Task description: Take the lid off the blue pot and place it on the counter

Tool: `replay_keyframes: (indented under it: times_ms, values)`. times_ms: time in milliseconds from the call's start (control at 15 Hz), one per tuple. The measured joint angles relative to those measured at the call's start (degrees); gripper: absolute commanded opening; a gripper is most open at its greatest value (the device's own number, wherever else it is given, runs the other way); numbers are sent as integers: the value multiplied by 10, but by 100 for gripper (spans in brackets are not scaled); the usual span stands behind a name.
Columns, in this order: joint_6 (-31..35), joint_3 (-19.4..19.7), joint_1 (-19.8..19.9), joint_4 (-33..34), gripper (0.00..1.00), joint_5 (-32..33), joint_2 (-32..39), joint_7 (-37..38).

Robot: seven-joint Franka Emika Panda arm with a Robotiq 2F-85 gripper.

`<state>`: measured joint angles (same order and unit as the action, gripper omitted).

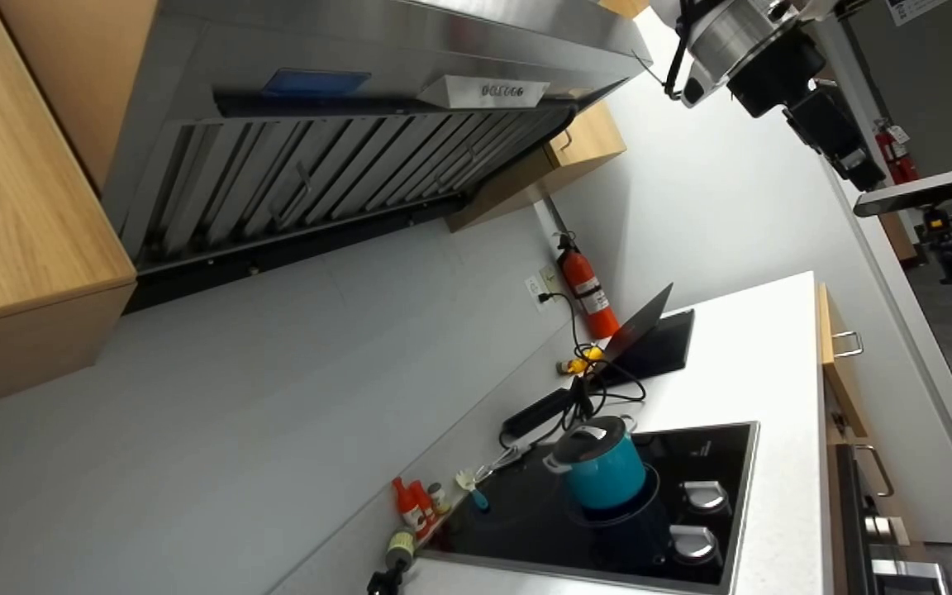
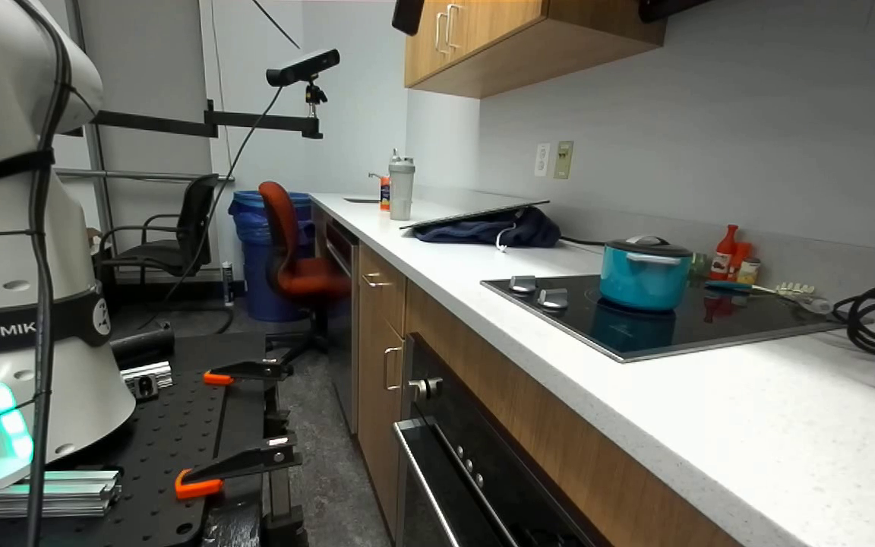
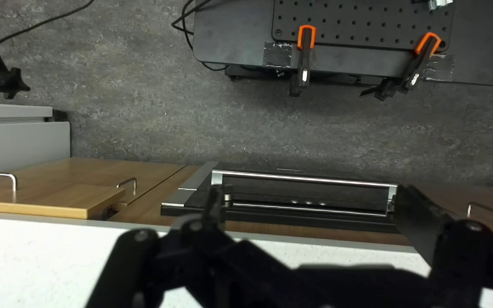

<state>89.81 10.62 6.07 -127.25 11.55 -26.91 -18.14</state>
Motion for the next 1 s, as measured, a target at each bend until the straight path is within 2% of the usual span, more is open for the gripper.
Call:
replay_keyframes:
  times_ms: [600,1000]
  values:
    - [76,-30,-16,-55,100,0,37,2]
    - [154,-41,-28,-65,100,-13,74,4]
